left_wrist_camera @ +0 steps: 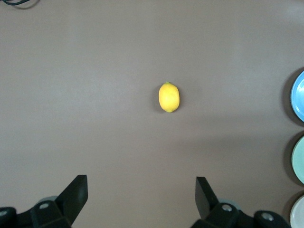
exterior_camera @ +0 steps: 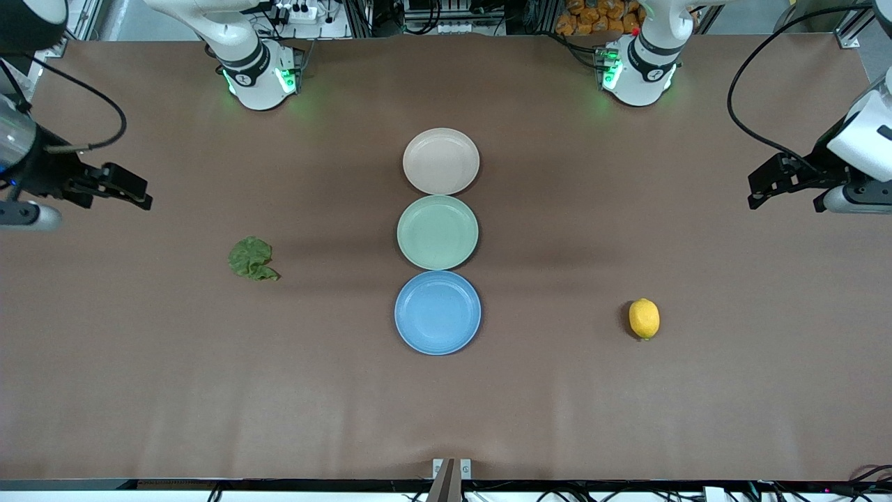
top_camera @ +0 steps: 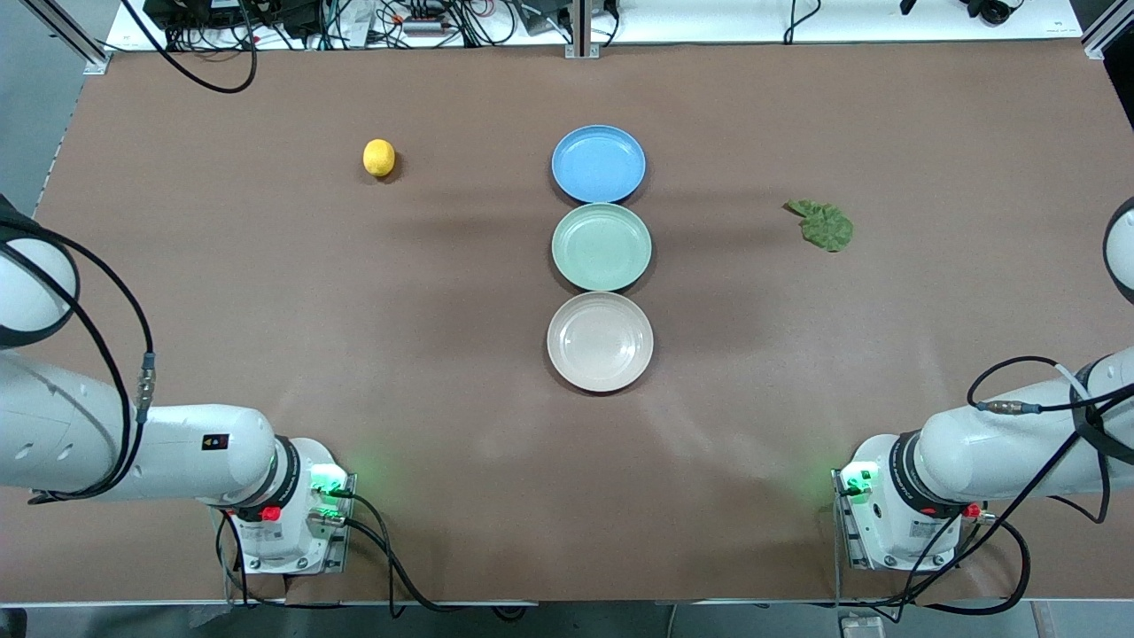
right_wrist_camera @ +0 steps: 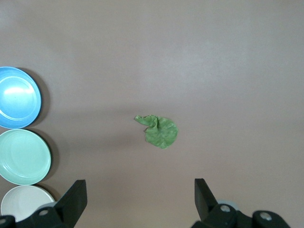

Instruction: Pick lemon and lettuce from blue and beige plates

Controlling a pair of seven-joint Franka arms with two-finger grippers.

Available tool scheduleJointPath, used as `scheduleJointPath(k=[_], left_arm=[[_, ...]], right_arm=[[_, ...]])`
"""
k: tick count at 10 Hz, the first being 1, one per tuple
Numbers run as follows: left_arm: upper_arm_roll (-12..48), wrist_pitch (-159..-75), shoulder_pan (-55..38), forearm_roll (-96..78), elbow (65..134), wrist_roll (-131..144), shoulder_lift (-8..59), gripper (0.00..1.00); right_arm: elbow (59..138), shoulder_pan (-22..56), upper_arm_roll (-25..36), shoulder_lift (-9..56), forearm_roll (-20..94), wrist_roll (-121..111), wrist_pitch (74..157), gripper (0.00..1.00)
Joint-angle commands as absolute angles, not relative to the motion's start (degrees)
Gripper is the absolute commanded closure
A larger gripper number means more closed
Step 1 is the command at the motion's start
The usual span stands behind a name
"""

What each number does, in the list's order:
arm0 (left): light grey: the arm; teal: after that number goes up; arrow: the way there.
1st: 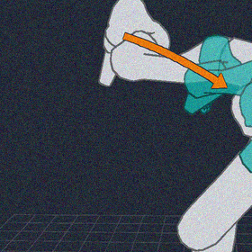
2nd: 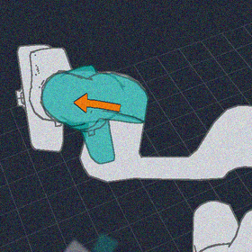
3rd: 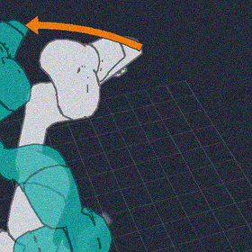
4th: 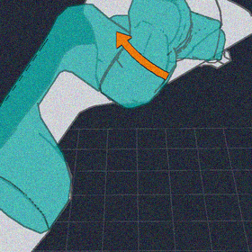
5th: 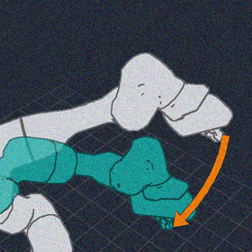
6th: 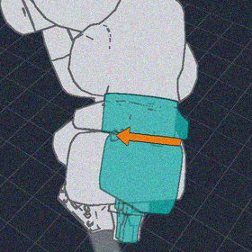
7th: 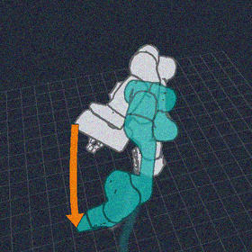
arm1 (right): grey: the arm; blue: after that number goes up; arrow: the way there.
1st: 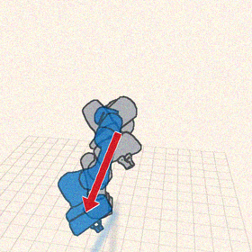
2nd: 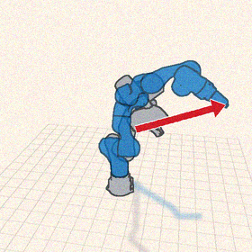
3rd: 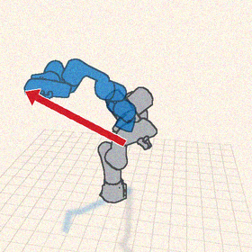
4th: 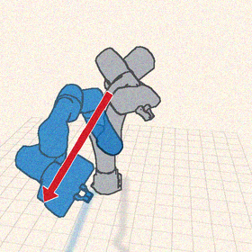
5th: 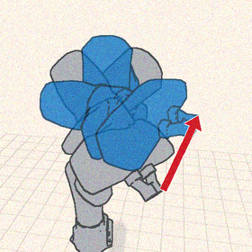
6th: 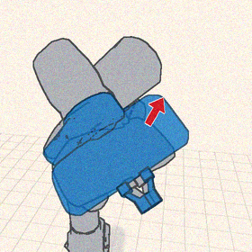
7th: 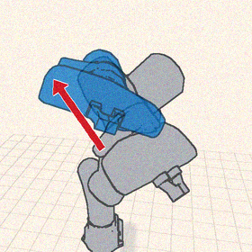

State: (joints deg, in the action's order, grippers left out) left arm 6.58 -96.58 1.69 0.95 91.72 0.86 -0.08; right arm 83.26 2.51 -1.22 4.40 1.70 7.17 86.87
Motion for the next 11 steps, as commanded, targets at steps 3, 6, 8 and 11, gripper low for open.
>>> scheduleJointPath(k=[3,6,8,11], left_arm=[[7.2,-92.9,1.9,0.9,89.1,-0.5,0.4,0.00],[7.3,-92.9,1.8,0.8,89.0,-0.4,0.4,0.00],[7.3,-92.8,1.9,0.4,89.0,-0.4,0.1,0.00],[7.3,-92.8,1.9,0.1,88.9,-0.4,0.0,0.00]], right_arm=[[82.1,1.6,-2.1,2.6,0.3,7.6,87.0,0.00],[82.3,1.8,-2.1,2.7,0.6,6.8,90.0,0.00],[82.3,1.7,-2.1,2.7,0.6,4.7,91.1,0.00],[82.4,1.8,-2.0,2.8,0.7,5.0,91.1,0.00]])
